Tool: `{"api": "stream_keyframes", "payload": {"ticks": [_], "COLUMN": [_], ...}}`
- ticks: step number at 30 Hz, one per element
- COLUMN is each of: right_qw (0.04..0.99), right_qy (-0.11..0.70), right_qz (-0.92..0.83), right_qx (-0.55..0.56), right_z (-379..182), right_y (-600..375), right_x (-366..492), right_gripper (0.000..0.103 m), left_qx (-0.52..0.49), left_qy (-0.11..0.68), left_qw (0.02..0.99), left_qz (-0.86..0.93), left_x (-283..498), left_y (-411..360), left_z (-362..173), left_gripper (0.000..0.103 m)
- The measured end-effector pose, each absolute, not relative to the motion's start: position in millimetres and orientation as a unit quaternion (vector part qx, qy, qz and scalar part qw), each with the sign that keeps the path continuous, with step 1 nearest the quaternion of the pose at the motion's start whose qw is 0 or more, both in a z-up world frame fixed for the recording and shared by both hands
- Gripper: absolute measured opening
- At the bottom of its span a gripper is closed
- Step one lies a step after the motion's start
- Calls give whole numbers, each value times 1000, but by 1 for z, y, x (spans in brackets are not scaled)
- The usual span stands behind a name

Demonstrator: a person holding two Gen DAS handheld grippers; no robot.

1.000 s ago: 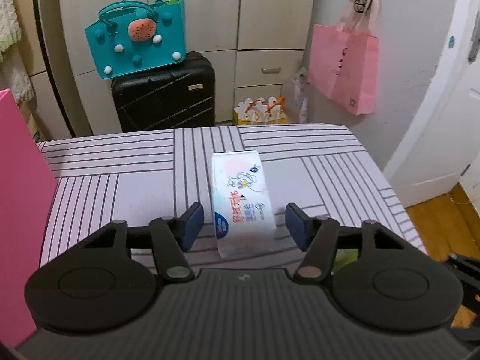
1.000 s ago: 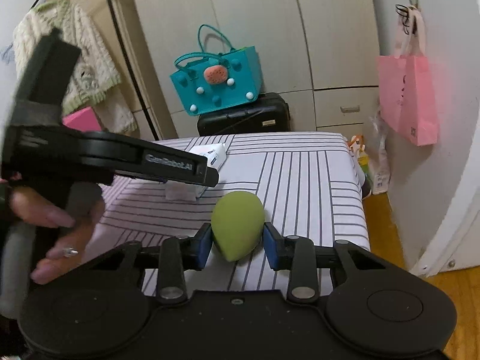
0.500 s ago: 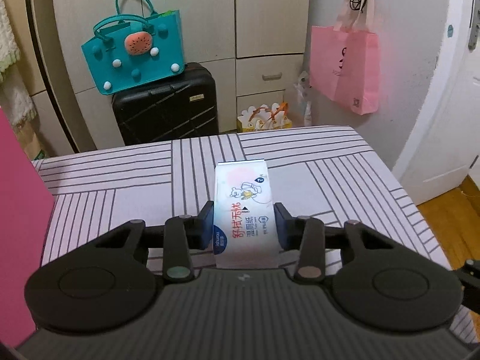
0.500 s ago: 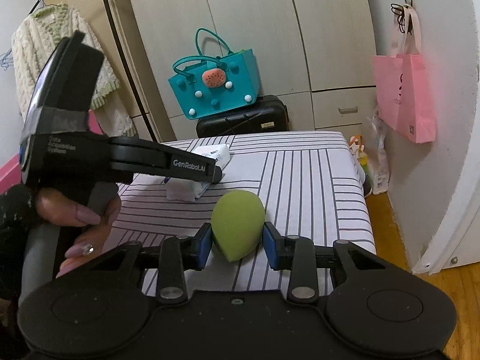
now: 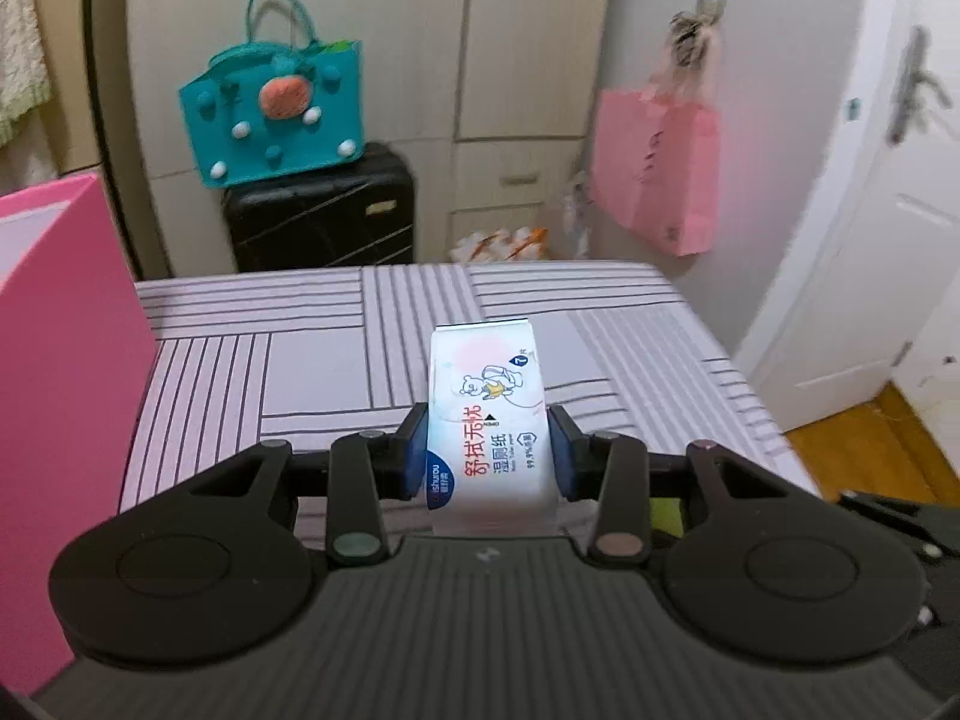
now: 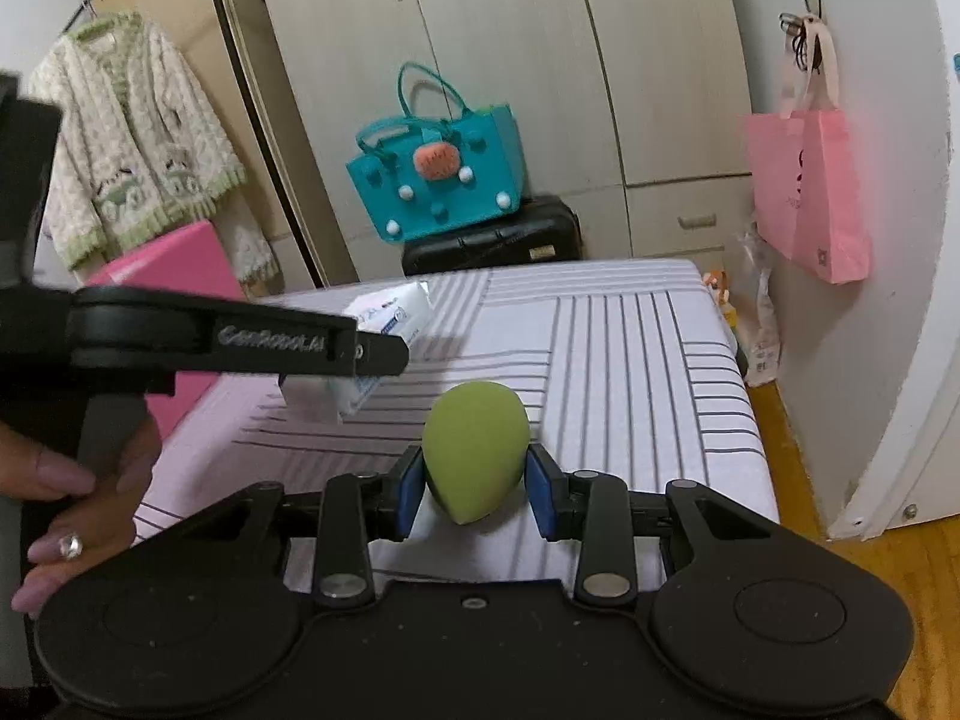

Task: Organize soft objects
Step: 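Carry the green sponge and tissue pack in both tools over the pink box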

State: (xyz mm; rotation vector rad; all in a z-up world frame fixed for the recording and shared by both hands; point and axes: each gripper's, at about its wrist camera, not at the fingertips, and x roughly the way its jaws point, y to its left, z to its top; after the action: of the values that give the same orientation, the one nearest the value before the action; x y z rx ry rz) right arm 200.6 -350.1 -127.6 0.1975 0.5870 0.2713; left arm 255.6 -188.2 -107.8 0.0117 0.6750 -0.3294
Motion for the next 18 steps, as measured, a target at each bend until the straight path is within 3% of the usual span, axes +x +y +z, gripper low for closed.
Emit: {"api": "stream_keyframes", "payload": {"ticks": [18], "right_qw": [923], "right_qy": [316], "right_qz": [201], "right_qx": [84], "right_z": [-77], "right_y": [-320], "right_x": [144], "right_gripper": [41], "left_qx": [10], "left_qy": [293], "left_qw": [923], "left_qz": [-248], "left_x": [159], "left_y": [-117], "left_z": [-41], "left_gripper": [39]}}
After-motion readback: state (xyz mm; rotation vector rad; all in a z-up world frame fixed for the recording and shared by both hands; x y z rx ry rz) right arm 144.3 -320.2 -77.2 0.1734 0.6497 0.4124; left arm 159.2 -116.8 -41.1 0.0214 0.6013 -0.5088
